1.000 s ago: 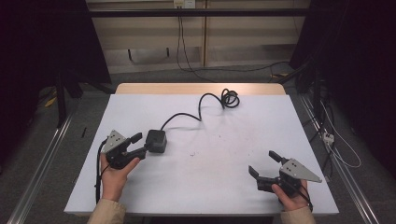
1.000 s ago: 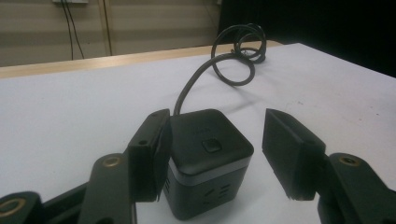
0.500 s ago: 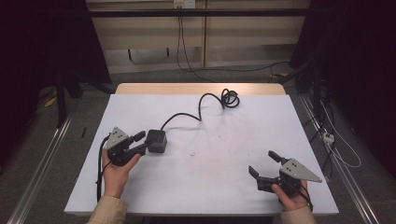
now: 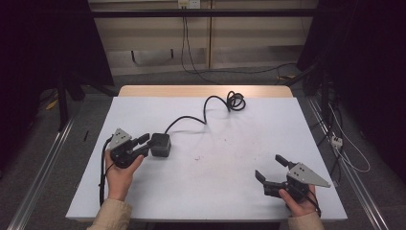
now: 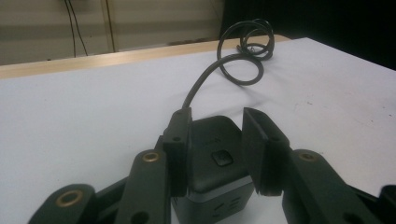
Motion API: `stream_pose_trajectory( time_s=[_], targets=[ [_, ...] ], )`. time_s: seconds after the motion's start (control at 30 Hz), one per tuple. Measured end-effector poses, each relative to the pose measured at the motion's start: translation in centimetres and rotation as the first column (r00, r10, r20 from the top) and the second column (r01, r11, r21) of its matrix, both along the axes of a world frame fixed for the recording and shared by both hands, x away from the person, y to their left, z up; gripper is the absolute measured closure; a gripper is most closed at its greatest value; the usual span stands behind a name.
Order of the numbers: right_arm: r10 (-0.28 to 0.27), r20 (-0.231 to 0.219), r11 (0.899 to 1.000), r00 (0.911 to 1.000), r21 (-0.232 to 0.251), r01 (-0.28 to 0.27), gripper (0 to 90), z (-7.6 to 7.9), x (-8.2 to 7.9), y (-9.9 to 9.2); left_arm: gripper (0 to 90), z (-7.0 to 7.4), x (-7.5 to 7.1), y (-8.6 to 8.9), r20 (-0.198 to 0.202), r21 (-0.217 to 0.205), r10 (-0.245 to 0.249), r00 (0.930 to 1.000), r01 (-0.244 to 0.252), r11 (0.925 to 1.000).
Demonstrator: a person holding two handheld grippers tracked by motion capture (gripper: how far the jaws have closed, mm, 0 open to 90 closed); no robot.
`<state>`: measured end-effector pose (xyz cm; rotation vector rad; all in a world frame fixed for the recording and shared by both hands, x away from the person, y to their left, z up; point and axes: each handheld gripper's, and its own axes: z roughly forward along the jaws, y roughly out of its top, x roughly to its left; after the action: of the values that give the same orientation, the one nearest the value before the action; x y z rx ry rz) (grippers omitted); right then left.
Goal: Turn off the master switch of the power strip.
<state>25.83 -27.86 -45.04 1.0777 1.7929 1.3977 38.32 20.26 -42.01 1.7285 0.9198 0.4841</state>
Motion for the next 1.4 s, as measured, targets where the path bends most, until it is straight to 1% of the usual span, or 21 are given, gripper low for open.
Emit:
stream_pose_trajectory(
  time_s=[0.13,0.3,0.4,0.63,0.97,1.3,1.33,1.4],
  targets=[
    [0.0,0.0,1.0,1.0,-0.004,0.0,7.8,0.0,0.0,0.0,65.4,0.0,0.2,-0.1,0.0,0.001,0.007,1.0,-0.007,1.0],
    [0.0,0.0,1.0,1.0,-0.002,0.0,7.3,0.0,0.0,0.0,68.3,0.0,0.3,-0.2,-0.008,-0.005,-0.001,1.0,0.001,1.0],
    [0.008,-0.001,1.0,1.0,0.0,-0.008,7.2,0.0,0.0,0.1,71.0,0.2,0.3,-0.4,-0.005,0.007,-0.007,1.0,0.007,1.0],
    [0.012,0.004,1.0,0.9999,-0.006,-0.012,6.2,0.1,0.0,0.2,73.4,0.2,0.6,-0.3,-0.014,0.003,-0.004,0.9999,0.004,1.0],
    [0.018,-0.002,1.0,0.9998,-0.008,-0.018,5.3,0.2,-0.1,0.2,78.2,0.4,1.0,-0.7,-0.019,0.027,-0.013,0.9997,0.013,0.9996],
    [0.022,-0.002,1.0,0.9998,-0.006,-0.022,4.9,0.1,0.0,0.2,82.9,0.2,1.4,-0.8,-0.033,0.025,-0.007,0.9994,0.008,0.9997],
    [0.022,-0.002,1.0,0.9998,-0.007,-0.022,4.9,0.1,0.0,0.2,83.5,0.2,1.4,-0.8,-0.035,0.034,-0.009,0.9994,0.01,0.9994],
    [0.022,-0.001,1.0,0.9998,-0.006,-0.022,4.9,0.1,0.0,0.2,84.5,0.2,1.5,-0.9,-0.036,0.035,-0.01,0.9993,0.012,0.9993]
  ],
)
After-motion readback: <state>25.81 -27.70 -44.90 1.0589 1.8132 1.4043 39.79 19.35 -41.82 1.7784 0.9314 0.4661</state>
